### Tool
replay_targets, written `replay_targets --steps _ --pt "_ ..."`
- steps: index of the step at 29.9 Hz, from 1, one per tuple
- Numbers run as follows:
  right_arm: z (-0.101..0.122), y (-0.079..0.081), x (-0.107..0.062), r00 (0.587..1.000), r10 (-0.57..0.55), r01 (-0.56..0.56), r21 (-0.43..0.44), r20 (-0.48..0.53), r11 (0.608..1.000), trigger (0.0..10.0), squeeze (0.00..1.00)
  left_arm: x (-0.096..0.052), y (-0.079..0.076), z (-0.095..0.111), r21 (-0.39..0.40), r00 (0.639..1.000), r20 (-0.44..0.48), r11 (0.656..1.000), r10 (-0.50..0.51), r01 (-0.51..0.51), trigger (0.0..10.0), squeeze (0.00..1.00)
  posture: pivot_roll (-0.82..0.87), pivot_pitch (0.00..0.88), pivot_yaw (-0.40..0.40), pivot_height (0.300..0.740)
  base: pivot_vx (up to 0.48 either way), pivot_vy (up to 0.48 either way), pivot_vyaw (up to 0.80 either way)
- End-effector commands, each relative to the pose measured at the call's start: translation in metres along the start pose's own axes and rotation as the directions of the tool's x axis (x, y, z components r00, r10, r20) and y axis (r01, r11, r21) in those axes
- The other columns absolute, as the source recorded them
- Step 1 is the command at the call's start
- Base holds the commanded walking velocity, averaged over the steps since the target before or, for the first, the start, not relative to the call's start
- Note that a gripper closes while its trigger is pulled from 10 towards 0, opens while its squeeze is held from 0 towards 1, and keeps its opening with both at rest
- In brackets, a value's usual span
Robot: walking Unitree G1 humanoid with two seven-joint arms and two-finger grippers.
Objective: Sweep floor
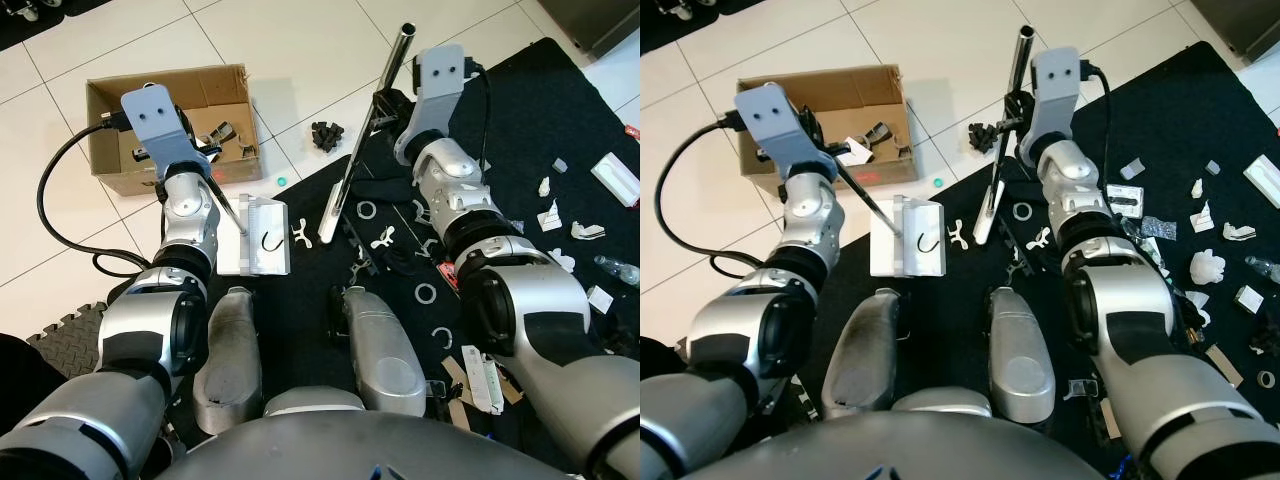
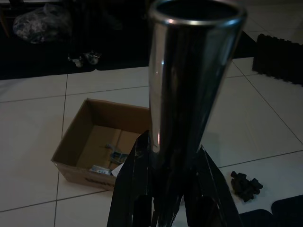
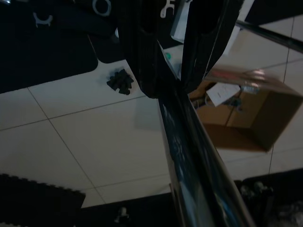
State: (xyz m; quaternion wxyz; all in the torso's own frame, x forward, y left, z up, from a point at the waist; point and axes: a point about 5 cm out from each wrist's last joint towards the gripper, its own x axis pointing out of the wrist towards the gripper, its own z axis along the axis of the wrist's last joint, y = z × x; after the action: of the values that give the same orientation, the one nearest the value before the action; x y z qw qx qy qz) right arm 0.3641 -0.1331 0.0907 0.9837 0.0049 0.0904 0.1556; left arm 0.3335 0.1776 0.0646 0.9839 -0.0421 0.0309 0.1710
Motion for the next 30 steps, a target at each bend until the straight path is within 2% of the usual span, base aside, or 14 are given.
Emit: replay_targets --steps 1,6,10,13,16,18,19,20,21,22,26,27,28,30 --pt "-0.002 -0.004 -0.001 1.000 -0.010 0.010 -0.009 -0.028 1.000 10.0 0.00 -0.008 0.010 -0.020 0.018 0.994 -0.100 0.999 0.037 -0.035 10.0 0.00 -0.05 0.149 -0.033 0.740 0.000 0.000 0.00" --pt "-0.010 -0.005 -0.003 0.997 -0.013 0.011 -0.018 -0.074 1.000 10.0 0.00 -0.008 0.009 -0.021 0.019 0.994 -0.102 0.999 0.035 -0.033 10.0 0.00 -0.05 0.150 -0.034 0.740 0.000 0.000 0.00" --pt "-0.011 0.003 -0.001 0.997 0.016 -0.017 -0.011 -0.072 1.000 10.0 0.00 -0.009 0.009 -0.022 0.022 0.994 -0.103 0.999 0.031 -0.029 10.0 0.00 -0.05 0.152 -0.034 0.740 0.000 0.000 0.00" --pt "-0.015 0.024 0.003 0.992 0.090 -0.090 0.008 -0.088 0.996 10.0 0.00 -0.010 0.008 -0.023 0.024 0.994 -0.106 0.999 0.028 -0.025 10.0 0.00 -0.05 0.152 -0.034 0.740 0.000 0.000 0.00" --pt "-0.017 0.033 0.004 0.989 0.115 -0.114 0.018 -0.094 0.993 10.0 0.00 -0.010 0.008 -0.023 0.024 0.994 -0.106 0.999 0.027 -0.024 10.0 0.00 -0.04 0.152 -0.036 0.740 0.000 0.000 0.00" --pt "-0.017 0.048 0.006 0.984 0.157 -0.155 0.025 -0.082 0.988 10.0 0.00 -0.010 0.007 -0.023 0.024 0.994 -0.107 0.999 0.026 -0.024 10.0 0.00 -0.04 0.152 -0.038 0.740 0.000 0.000 0.00" --pt "-0.017 0.048 0.006 0.984 0.157 -0.155 0.025 -0.082 0.988 10.0 0.00 -0.010 0.007 -0.023 0.024 0.994 -0.107 0.999 0.026 -0.024 10.0 0.00 -0.04 0.152 -0.038 0.740 0.000 0.000 0.00" --pt "-0.012 0.060 0.010 0.979 0.197 -0.196 0.026 -0.060 0.980 10.0 0.00 -0.010 0.007 -0.023 0.026 0.994 -0.107 0.999 0.027 -0.025 10.0 0.00 -0.04 0.152 -0.038 0.740 0.000 0.000 0.00" --pt "-0.012 0.060 0.010 0.979 0.197 -0.196 0.026 -0.060 0.980 10.0 0.00 -0.010 0.007 -0.023 0.026 0.994 -0.107 0.999 0.027 -0.025 10.0 0.00 -0.04 0.152 -0.038 0.740 0.000 0.000 0.00" --pt "-0.009 0.068 0.012 0.973 0.229 -0.228 0.026 -0.041 0.973 10.0 0.00 -0.010 0.007 -0.023 0.027 0.994 -0.108 0.999 0.028 -0.025 10.0 0.00 -0.04 0.152 -0.038 0.740 0.000 0.000 0.00" --pt "-0.004 0.080 0.014 0.962 0.271 -0.270 0.034 -0.021 0.962 10.0 0.00 -0.010 0.008 -0.023 0.029 0.994 -0.108 0.999 0.029 -0.026 10.0 0.00 -0.04 0.152 -0.039 0.740 0.000 0.000 0.00" --pt "0.000 0.088 0.015 0.949 0.316 -0.315 0.059 0.001 0.947 10.0 0.00 -0.010 0.008 -0.023 0.029 0.994 -0.108 0.999 0.029 -0.026 10.0 0.00 -0.04 0.151 -0.040 0.740 0.000 0.000 0.00" --pt "0.000 0.088 0.015 0.949 0.316 -0.315 0.059 0.001 0.947 10.0 0.00 -0.010 0.008 -0.023 0.029 0.994 -0.108 0.999 0.029 -0.026 10.0 0.00 -0.04 0.151 -0.040 0.740 0.000 0.000 0.00" --pt "0.007 0.112 0.015 0.887 0.459 -0.461 0.117 0.049 0.879 10.0 0.00 -0.010 0.008 -0.023 0.031 0.994 -0.109 0.999 0.032 -0.029 10.0 0.00 -0.04 0.150 -0.043 0.740 0.000 0.000 0.00"
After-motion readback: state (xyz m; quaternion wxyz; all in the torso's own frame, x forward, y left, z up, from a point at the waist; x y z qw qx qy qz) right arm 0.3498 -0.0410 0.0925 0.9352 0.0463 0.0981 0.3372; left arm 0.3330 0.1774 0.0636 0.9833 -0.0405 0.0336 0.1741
